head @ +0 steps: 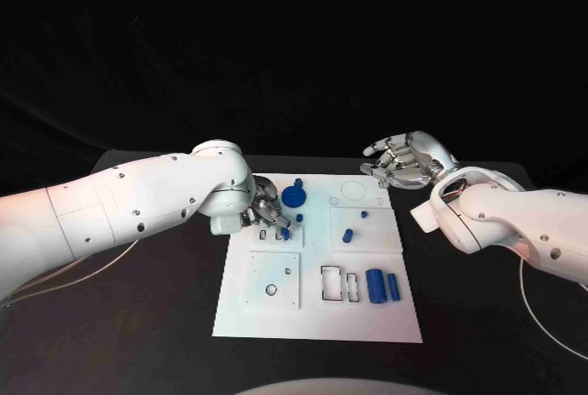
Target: Assemble the parts on the task board
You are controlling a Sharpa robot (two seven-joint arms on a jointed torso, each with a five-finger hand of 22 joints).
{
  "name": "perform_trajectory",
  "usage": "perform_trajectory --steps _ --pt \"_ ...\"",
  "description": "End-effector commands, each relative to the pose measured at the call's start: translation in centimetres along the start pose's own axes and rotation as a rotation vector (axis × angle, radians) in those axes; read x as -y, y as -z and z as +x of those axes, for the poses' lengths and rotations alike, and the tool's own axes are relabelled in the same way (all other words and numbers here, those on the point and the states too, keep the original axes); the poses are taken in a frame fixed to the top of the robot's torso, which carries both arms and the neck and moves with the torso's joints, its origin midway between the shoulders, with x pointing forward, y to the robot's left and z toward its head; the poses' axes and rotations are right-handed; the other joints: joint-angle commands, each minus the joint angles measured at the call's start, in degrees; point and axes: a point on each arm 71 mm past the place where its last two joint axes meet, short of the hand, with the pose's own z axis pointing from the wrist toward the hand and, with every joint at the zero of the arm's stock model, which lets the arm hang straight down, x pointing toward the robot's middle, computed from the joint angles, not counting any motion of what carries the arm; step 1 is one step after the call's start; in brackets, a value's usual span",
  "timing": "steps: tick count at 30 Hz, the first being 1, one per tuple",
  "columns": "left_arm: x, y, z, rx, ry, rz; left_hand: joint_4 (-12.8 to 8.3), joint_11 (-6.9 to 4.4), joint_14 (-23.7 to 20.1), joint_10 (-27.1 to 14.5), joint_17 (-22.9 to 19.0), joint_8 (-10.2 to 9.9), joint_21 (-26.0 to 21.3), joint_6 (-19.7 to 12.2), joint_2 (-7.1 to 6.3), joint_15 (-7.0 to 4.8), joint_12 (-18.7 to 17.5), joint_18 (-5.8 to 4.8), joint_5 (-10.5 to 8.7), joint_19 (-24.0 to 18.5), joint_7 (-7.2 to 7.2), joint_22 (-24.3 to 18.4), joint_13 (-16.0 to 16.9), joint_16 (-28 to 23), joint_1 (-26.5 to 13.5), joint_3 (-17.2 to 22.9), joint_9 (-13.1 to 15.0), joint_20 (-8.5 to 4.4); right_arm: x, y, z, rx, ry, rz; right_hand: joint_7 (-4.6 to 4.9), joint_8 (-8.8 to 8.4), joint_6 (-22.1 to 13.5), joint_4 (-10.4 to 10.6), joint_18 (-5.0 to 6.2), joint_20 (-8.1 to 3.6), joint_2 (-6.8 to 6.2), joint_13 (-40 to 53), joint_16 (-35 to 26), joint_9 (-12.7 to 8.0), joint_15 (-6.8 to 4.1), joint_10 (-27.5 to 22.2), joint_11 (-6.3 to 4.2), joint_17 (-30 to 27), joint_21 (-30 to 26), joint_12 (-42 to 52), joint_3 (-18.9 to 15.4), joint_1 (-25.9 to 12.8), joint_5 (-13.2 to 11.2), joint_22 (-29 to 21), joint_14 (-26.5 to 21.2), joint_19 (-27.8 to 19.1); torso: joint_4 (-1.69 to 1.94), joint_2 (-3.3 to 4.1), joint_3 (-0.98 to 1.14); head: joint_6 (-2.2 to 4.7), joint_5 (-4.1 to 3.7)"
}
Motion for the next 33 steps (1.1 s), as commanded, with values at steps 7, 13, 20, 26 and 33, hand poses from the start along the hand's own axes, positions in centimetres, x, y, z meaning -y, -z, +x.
perform_trajectory --steps 7,13,20,26,33 --pt "0.20 -0.12 0.18 -0.025 -0.021 -0.004 0.0 -0.49 5.9 0.2 14.3 0.5 0.4 0.4 -0.07 -0.55 0.4 -0.71 0.09 1.6 -0.39 7.3 0.3 0.3 0.8 -1.3 0.2 -0.35 -0.10 -0.05 0.26 -0.018 -0.003 -0.007 0.02 0.38 0.3 -0.1 0.27 0.20 -0.29 -0.2 -0.5 0.1 -0.14 0.4 0.08 0.1 -0.3 -0.4 0.3 -0.4 0.2 -0.1 0.5 0.4 0.07 -0.02 0.03 -0.23 -0.07" --pt "0.20 -0.20 0.18 -0.030 -0.024 -0.007 -0.1 -0.70 5.9 0.3 14.4 0.9 0.5 0.5 0.00 -0.72 0.6 -0.75 0.07 1.7 -0.63 7.5 0.4 0.4 2.0 -0.9 0.4 -0.51 -0.09 -0.08 0.34 -0.022 -0.004 -0.006 -0.01 0.46 0.4 -0.1 0.27 0.18 -0.25 -0.3 -0.6 0.1 -0.16 0.5 0.05 0.2 -0.4 -0.5 0.3 -0.5 0.2 -0.3 0.7 0.5 0.07 -0.04 0.03 -0.39 -0.04" --pt "0.25 -0.25 0.19 -0.031 -0.020 -0.006 -0.1 -1.03 5.9 0.3 14.5 1.4 0.6 0.4 0.69 -1.04 0.6 -0.79 -1.38 1.8 -0.99 7.8 0.5 0.4 4.9 0.5 0.7 -0.85 -0.06 -0.10 0.41 -0.025 -0.005 -0.005 -0.01 0.46 0.4 -0.1 0.27 0.18 -0.25 -0.3 -0.6 0.1 -0.16 0.5 0.05 0.2 -0.4 -0.5 0.3 -0.5 0.2 -0.3 0.7 0.5 0.05 -0.03 -0.01 -0.48 -0.06" --pt "0.28 -0.28 0.14 -0.028 0.003 0.001 0.0 -1.40 6.0 0.0 14.6 1.8 0.7 -0.3 0.69 -1.37 0.2 -0.87 -5.77 1.9 -1.33 8.2 0.3 0.6 11.0 6.2 0.9 -1.28 -0.04 -0.12 0.44 -0.026 -0.005 -0.005 -0.04 0.51 0.5 -0.1 0.28 0.17 -0.18 -0.5 -0.8 0.1 -0.18 0.6 0.02 0.3 -0.5 -0.5 0.4 -0.6 0.3 -0.4 0.8 0.6 0.11 -0.06 0.00 -0.64 -0.02" --pt "0.26 -0.25 0.16 -0.033 0.037 0.013 0.0 -1.04 6.0 0.3 15.0 3.4 0.9 -1.1 -8.25 -0.86 -0.2 -1.00 -7.99 2.2 -0.85 9.0 0.3 0.8 10.4 29.1 1.8 -1.04 -0.03 -0.15 0.48 -0.027 -0.005 -0.005 -0.05 0.53 0.5 -0.1 0.28 0.15 -0.17 -0.6 -0.9 0.1 -0.20 0.6 0.00 0.3 -0.6 -0.6 0.4 -0.5 0.5 -0.4 0.8 0.6 0.09 -0.09 -0.01 -0.73 0.06"
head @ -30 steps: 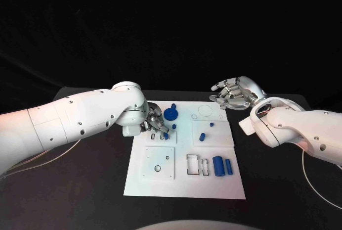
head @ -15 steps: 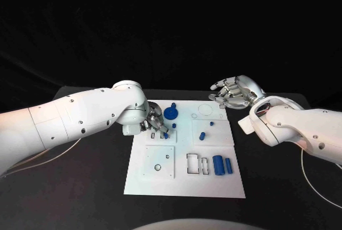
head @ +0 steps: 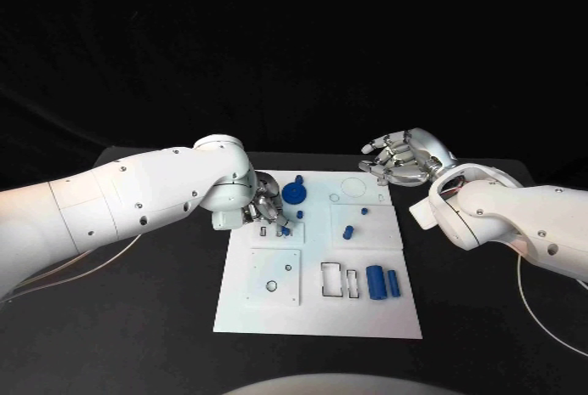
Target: Assemble the parts on the task board
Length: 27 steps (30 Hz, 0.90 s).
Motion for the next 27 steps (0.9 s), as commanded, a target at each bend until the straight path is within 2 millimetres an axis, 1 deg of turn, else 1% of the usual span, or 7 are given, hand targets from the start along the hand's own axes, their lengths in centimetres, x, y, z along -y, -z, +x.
perform_trajectory --steps 1,2,3,5,8,14,27 --pt "-0.1 -0.1 0.3 -0.015 0.034 0.009 -3.0 0.37 5.8 0.6 15.0 2.6 0.3 -0.2 -9.72 0.43 0.6 -1.09 -0.05 2.0 0.28 9.2 1.0 0.4 -6.7 23.9 1.8 -0.17 0.0 0.0 0.2 -0.017 0.001 -0.009 -0.04 0.29 0.5 0.0 0.28 -0.05 -0.17 -0.1 -0.4 0.1 -0.18 0.4 0.02 0.1 -0.3 -0.3 0.3 -0.5 0.2 -0.1 0.4 0.4 0.00 -0.01 -0.02 -0.07 0.06" --pt "-0.1 -0.1 0.3 -0.017 0.040 0.011 -3.2 0.14 5.8 1.1 15.0 5.0 0.3 -0.6 -14.67 -0.49 0.7 -1.09 0.09 2.1 0.61 9.4 1.0 0.4 -11.4 36.1 3.8 0.56 0.0 0.0 0.2 -0.017 0.001 -0.009 -0.04 0.29 0.5 0.0 0.28 -0.05 -0.17 -0.1 -0.4 0.1 -0.18 0.4 0.02 0.1 -0.3 -0.3 0.3 -0.5 0.2 -0.1 0.4 0.4 0.00 0.01 -0.01 -0.09 0.08" --pt "-0.1 -0.1 0.3 -0.018 0.046 0.014 -4.3 0.23 5.8 1.3 15.0 5.5 0.3 -0.7 -15.40 -0.06 0.9 -1.06 0.11 2.1 0.00 9.4 1.1 0.4 -12.1 37.9 4.2 0.33 0.0 0.0 0.2 -0.017 0.001 -0.009 -0.04 0.29 0.5 0.0 0.28 -0.05 -0.17 -0.1 -0.4 0.1 -0.18 0.4 0.02 0.1 -0.3 -0.3 0.3 -0.5 0.2 -0.1 0.4 0.4 0.01 0.00 -0.01 -0.10 0.09" --pt "-0.2 0.0 0.3 -0.021 0.059 0.018 -7.6 0.15 5.9 1.7 15.1 7.0 0.3 -0.8 -16.52 0.06 1.0 -1.09 1.42 2.2 0.05 9.7 1.3 0.4 -16.0 43.0 5.4 0.25 0.0 0.0 0.2 -0.017 0.001 -0.008 -0.04 0.29 0.5 0.0 0.28 -0.05 -0.17 -0.1 -0.4 0.1 -0.18 0.4 0.02 0.1 -0.3 -0.3 0.3 -0.5 0.2 -0.1 0.4 0.4 0.01 0.00 -0.01 -0.10 0.09" --pt "-0.2 0.0 0.4 -0.022 0.076 0.024 -10.1 0.15 5.9 1.9 15.1 7.7 0.4 -0.7 -16.73 0.09 1.2 -1.14 2.52 2.4 0.10 9.9 1.4 0.4 -18.4 45.3 6.0 0.25 0.0 0.0 0.2 -0.017 0.001 -0.008 -0.04 0.29 0.5 0.0 0.28 -0.06 -0.17 -0.1 -0.4 0.1 -0.19 0.4 0.02 0.1 -0.4 -0.4 0.3 -0.5 0.2 -0.1 0.4 0.4 0.06 -0.01 0.01 -0.17 0.12" --pt "-0.5 0.2 0.4 -0.014 0.101 0.031 -13.2 0.07 5.9 2.5 15.1 8.3 0.6 0.1 -16.84 0.05 1.5 -1.21 5.01 2.6 0.01 10.2 1.7 0.4 -21.4 47.5 6.5 0.22 0.0 0.0 0.2 -0.016 0.002 -0.008 -0.04 0.28 0.5 0.0 0.27 -0.06 -0.19 -0.1 -0.5 0.1 -0.18 0.4 0.03 0.1 -0.4 -0.4 0.3 -0.5 0.3 -0.1 0.5 0.4 0.06 -0.03 0.05 -0.16 0.29" --pt "-1.1 0.4 0.1 0.051 0.086 0.030 -16.0 -0.05 5.9 3.0 15.1 8.7 0.9 1.2 -17.02 -0.06 1.6 -1.33 8.41 2.9 -0.16 10.7 1.9 0.4 -23.7 48.6 6.8 0.11 0.1 0.0 0.1 -0.016 0.002 -0.008 -0.02 0.27 0.5 0.0 0.26 -0.06 -0.24 -0.2 -0.6 0.1 -0.16 0.4 0.05 0.2 -0.5 -0.4 0.3 -0.6 0.3 -0.2 0.5 0.5 0.05 0.02 0.03 -0.21 0.66"
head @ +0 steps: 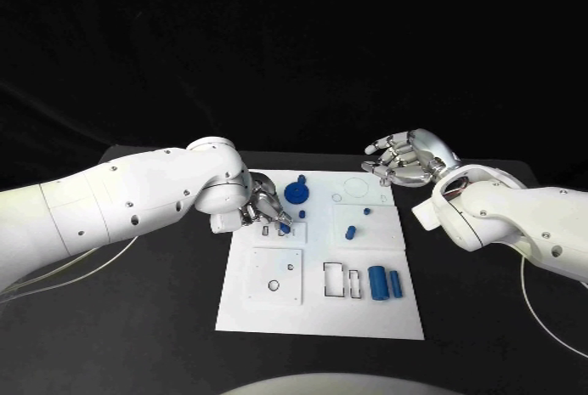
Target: Assemble the parts on the task board
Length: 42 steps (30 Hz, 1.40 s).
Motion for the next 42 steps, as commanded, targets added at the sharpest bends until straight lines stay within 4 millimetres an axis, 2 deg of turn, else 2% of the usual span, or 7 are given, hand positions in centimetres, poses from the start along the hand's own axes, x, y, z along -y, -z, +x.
perform_trajectory --steps 1,9,15,28,36,42 --pt "0.2 0.1 -0.1 0.057 -0.028 0.021 -11.6 -0.07 6.1 0.6 15.1 0.3 0.3 0.5 -0.20 -0.05 0.3 -0.38 0.64 2.8 -0.04 10.7 0.0 0.2 -0.7 10.9 0.1 0.08 0.0 0.0 0.1 -0.015 0.002 -0.010 0.00 0.28 0.5 0.1 0.26 -0.05 -0.22 0.0 -0.4 0.0 0.04 0.2 0.03 0.1 -0.2 -0.2 0.3 -0.6 0.3 0.0 0.3 0.5 -0.02 0.07 -0.04 -0.14 0.14" --pt "0.1 0.3 0.1 0.164 -0.115 0.037 -13.0 -0.13 6.1 1.1 15.1 0.3 0.5 1.5 -0.63 -0.15 0.3 -0.49 2.89 3.1 -0.13 11.2 0.0 0.2 -1.2 11.1 0.0 -0.01 0.1 0.1 0.1 -0.013 0.002 -0.010 0.02 0.28 0.5 0.1 0.25 -0.04 -0.22 -0.2 -0.6 0.0 0.07 0.2 0.06 0.1 -0.4 -0.3 0.3 -0.8 0.3 -0.2 0.3 0.5 -0.02 0.03 -0.08 -0.25 0.31" --pt "0.0 0.4 0.2 0.222 -0.149 0.049 -13.4 -0.16 6.1 1.2 15.1 0.3 0.7 1.8 -0.74 -0.19 0.2 -0.55 3.65 3.3 -0.16 11.4 -0.2 0.2 -1.3 11.2 -0.1 -0.05 0.1 0.1 0.1 -0.012 0.003 -0.010 0.04 0.26 0.4 0.2 0.23 -0.02 -0.20 -0.3 -0.8 0.0 0.10 0.2 0.09 0.2 -0.5 -0.4 0.3 -1.0 0.5 -0.3 0.3 0.4 0.01 0.02 -0.12 -0.27 0.22" --pt "-0.2 0.3 0.7 0.231 -0.184 0.049 -13.5 -0.15 6.1 1.3 15.1 0.3 0.8 2.0 -0.78 -0.22 0.1 -0.61 3.86 3.4 -0.17 11.6 -0.3 0.2 -1.4 11.2 -0.1 -0.07 0.2 0.1 0.1 -0.012 0.002 -0.009 0.05 0.25 0.4 0.2 0.22 -0.01 -0.19 -0.5 -1.0 0.0 0.12 0.2 0.11 0.2 -0.6 -0.5 0.3 -1.1 0.6 -0.4 0.3 0.4 -0.12 0.15 -0.09 -0.31 0.55" --pt "-0.3 0.2 1.0 0.209 -0.190 0.039 -13.5 -0.15 6.1 1.3 15.1 0.3 0.8 2.1 -0.78 -0.23 0.1 -0.62 3.88 3.4 -0.17 11.6 -0.2 0.2 -1.4 11.1 -0.1 -0.07 0.3 0.1 0.0 -0.013 0.002 -0.007 0.06 0.25 0.4 0.2 0.22 0.00 -0.17 -0.5 -1.1 0.0 0.14 0.2 0.12 0.3 -0.6 -0.5 0.3 -1.1 0.7 -0.4 0.2 0.4 -0.13 0.12 -0.02 -0.48 0.47" --pt "-0.3 0.1 1.1 0.194 -0.191 0.034 -13.5 -0.14 6.1 1.3 15.1 0.3 0.9 2.2 -0.76 -0.24 0.1 -0.66 3.92 3.5 -0.18 11.8 -0.3 0.2 -1.4 11.2 -0.1 -0.08 0.3 0.1 0.0 -0.013 0.001 -0.006 0.06 0.25 0.4 0.2 0.22 0.00 -0.17 -0.5 -1.1 0.0 0.14 0.2 0.12 0.3 -0.6 -0.5 0.3 -1.1 0.7 -0.4 0.2 0.4 -0.09 0.11 -0.04 -0.55 0.35"
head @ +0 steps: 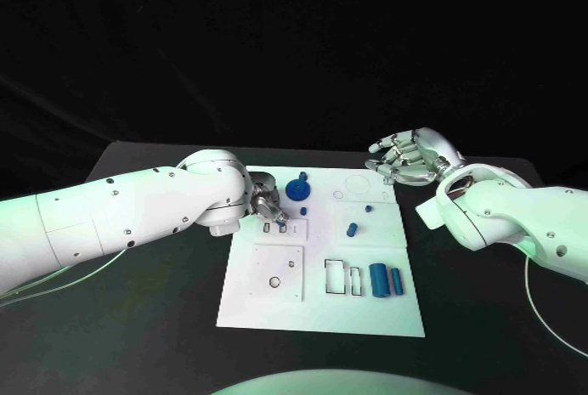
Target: Assemble the parts on the task board
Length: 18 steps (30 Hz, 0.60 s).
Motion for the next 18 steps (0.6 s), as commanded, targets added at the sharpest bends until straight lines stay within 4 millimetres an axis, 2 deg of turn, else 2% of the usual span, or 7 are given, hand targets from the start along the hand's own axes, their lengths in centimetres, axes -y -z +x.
perform_trajectory --steps 1,8,14,18 --pt "0.21 -0.06 0.28 -0.022 -0.012 0.007 -12.5 0.06 6.1 0.3 15.1 0.3 0.4 0.5 0.33 -0.24 0.1 -0.67 0.23 3.5 0.02 11.8 0.0 0.2 -0.1 12.2 0.1 -0.08 -0.06 0.02 0.13 -0.015 0.000 -0.010 -0.06 0.26 0.2 0.1 0.22 0.00 0.03 -0.1 -0.3 0.1 0.13 0.1 0.00 0.1 -0.2 -0.3 0.2 -0.5 0.2 -0.1 0.3 0.4 0.03 -0.01 -0.01 0.00 -0.09" --pt "0.25 -0.15 0.52 -0.038 -0.015 0.005 -12.6 0.04 6.1 0.5 15.1 0.3 0.5 0.6 0.37 -0.25 0.2 -0.73 0.28 3.7 0.01 12.0 0.1 0.2 -0.2 12.2 0.0 -0.09 -0.04 0.01 0.14 -0.016 -0.001 -0.009 -0.06 0.27 0.2 0.1 0.22 0.01 0.05 -0.1 -0.4 0.1 0.14 0.1 0.00 0.1 -0.2 -0.3 0.2 -0.5 0.2 -0.1 0.3 0.4 -0.07 0.03 -0.02 -0.01 -0.03" --pt "0.27 -0.18 0.69 -0.054 -0.025 0.003 -12.6 0.01 6.1 0.6 15.1 0.3 0.6 0.8 0.42 -0.27 0.1 -0.77 0.43 3.8 -0.02 12.1 0.0 0.2 -0.2 12.2 0.0 -0.11 -0.03 -0.02 0.16 -0.017 -0.001 -0.009 -0.06 0.28 0.3 0.1 0.22 0.01 0.08 -0.2 -0.4 0.1 0.14 0.1 0.00 0.1 -0.3 -0.3 0.2 -0.5 0.3 -0.1 0.3 0.5 0.07 -0.05 0.00 0.02 -0.46" --pt "0.27 -0.18 0.75 -0.060 -0.029 0.001 -12.7 0.00 6.1 0.5 15.1 0.3 0.6 0.8 0.42 -0.27 0.0 -0.78 0.49 3.8 -0.03 12.1 -0.1 0.2 -0.2 12.2 0.0 -0.12 -0.05 -0.04 0.20 -0.018 -0.002 -0.009 -0.07 0.29 0.3 0.1 0.22 0.01 0.10 -0.2 -0.5 0.1 0.13 0.1 0.00 0.1 -0.3 -0.4 0.2 -0.5 0.3 -0.2 0.3 0.5 0.02 -0.05 0.00 0.01 -0.33"
